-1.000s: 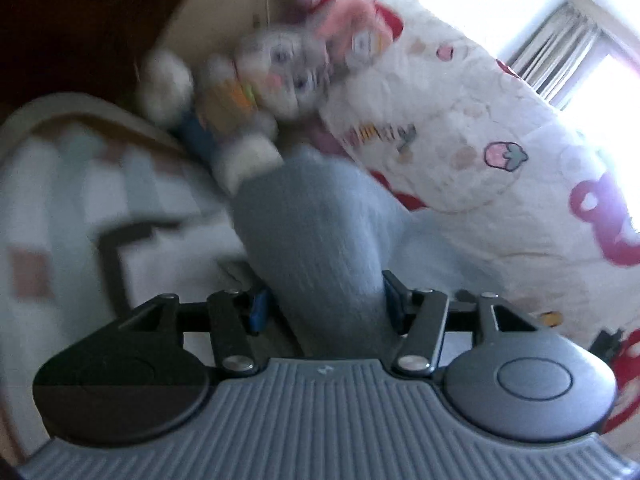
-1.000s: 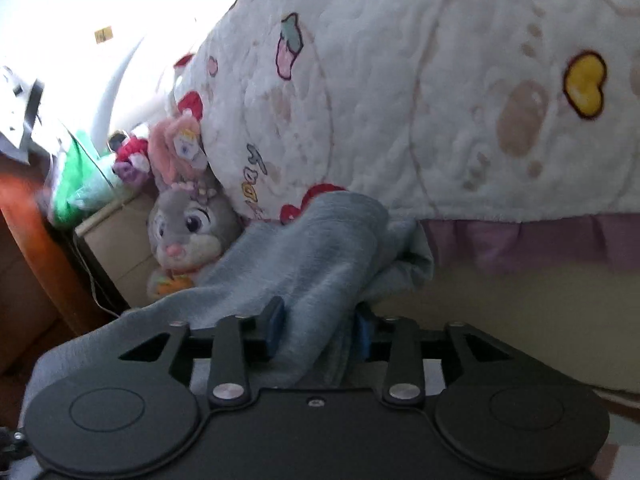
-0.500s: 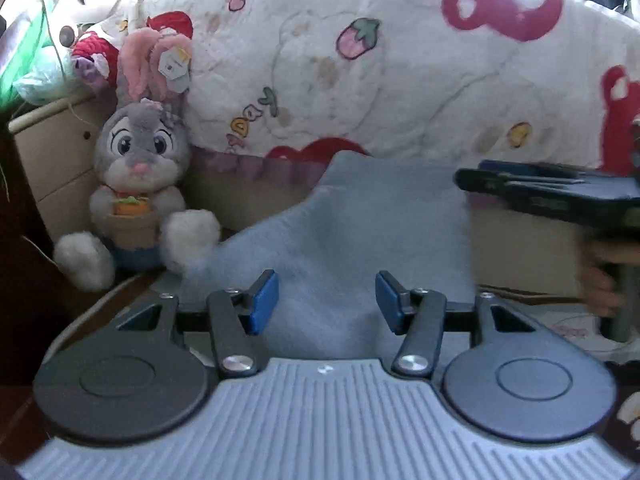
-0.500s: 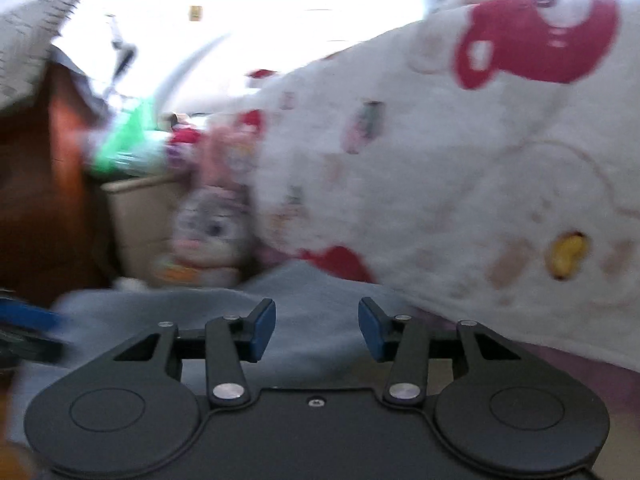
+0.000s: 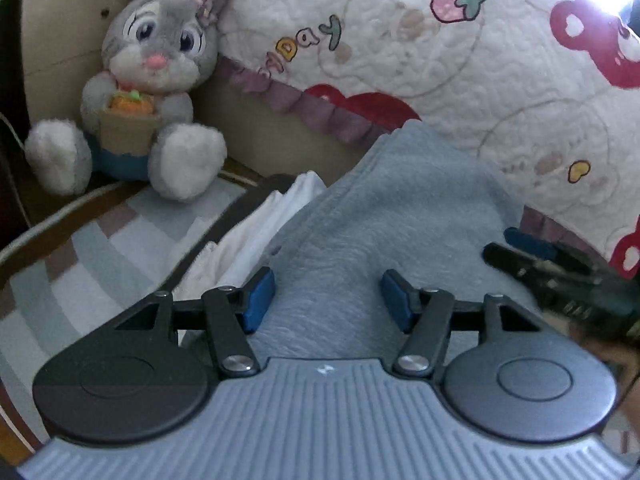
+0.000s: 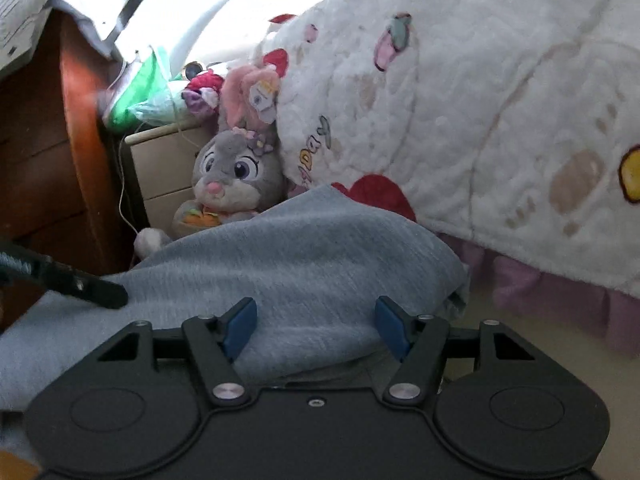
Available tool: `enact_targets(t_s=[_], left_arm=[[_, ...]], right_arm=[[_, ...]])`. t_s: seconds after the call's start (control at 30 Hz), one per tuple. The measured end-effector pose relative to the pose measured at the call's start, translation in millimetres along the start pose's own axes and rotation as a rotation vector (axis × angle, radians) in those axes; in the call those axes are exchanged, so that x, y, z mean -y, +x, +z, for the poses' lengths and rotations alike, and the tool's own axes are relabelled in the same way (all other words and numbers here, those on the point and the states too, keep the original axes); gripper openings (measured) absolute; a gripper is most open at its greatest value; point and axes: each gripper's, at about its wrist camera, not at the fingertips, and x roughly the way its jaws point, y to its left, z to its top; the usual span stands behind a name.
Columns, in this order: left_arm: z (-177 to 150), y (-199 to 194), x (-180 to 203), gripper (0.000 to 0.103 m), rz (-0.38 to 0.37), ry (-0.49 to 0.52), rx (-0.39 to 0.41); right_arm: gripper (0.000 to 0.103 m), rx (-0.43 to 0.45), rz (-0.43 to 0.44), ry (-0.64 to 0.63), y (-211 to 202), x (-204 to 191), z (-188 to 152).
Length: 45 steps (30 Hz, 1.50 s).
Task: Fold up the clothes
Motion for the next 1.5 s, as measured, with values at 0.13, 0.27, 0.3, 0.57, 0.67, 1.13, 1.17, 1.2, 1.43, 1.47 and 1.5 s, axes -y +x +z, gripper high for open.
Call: enact_targets(t_s=[0.13, 0.27, 0.3, 0.57, 0.67, 1.13, 1.17, 1.2, 1.43, 1.47, 1.5], left_arm=[[-5, 0, 6, 0.065, 0.044, 0.012, 0.015], [3, -11, 0, 0.064, -0.007, 0.007, -0.014], [4, -18, 1, 0.065, 0.005, 0.029, -0.004], [-45, -93, 43, 0.082, 0.125, 0.202, 0.049], [-67, -118, 55, 0.083, 0.136, 0.179, 0.04], [-160, -166, 97, 0.099, 0.147, 0.146, -0.121], [-165, -166, 100, 0.099, 0.145, 0.146, -0.132], [-169, -167, 104, 0.099, 0.148, 0.144, -0.142], [-190, -185, 129, 0.1, 0.139, 0.164, -0.171], [-191, -187, 129, 0.1, 0.142, 0.166, -0.171], [-192, -189, 130, 0.1, 0.145, 0.168, -0.172]], right_arm=[[0.073, 0.008, 0.031, 0.077, -15, -6, -3], [0.072, 0.037, 0.199, 0.14, -44, -12, -43], [0.072, 0.04, 0.231, 0.171, -52, -10, -52], [0.072, -0.04, 0.195, 0.212, -113, -20, -92], [0.072, -0.039, 0.148, 0.221, -135, -32, -98], [0.077, -0.052, 0.077, 0.26, -232, -97, -104], [0.077, -0.054, 0.055, 0.256, -240, -102, -105], [0.077, -0.058, 0.039, 0.254, -246, -106, -106], [0.077, -0.083, -0.072, 0.235, -283, -128, -112], [0.077, -0.082, -0.085, 0.243, -289, -130, -113], [0.077, -0.085, -0.095, 0.257, -293, -130, -115]])
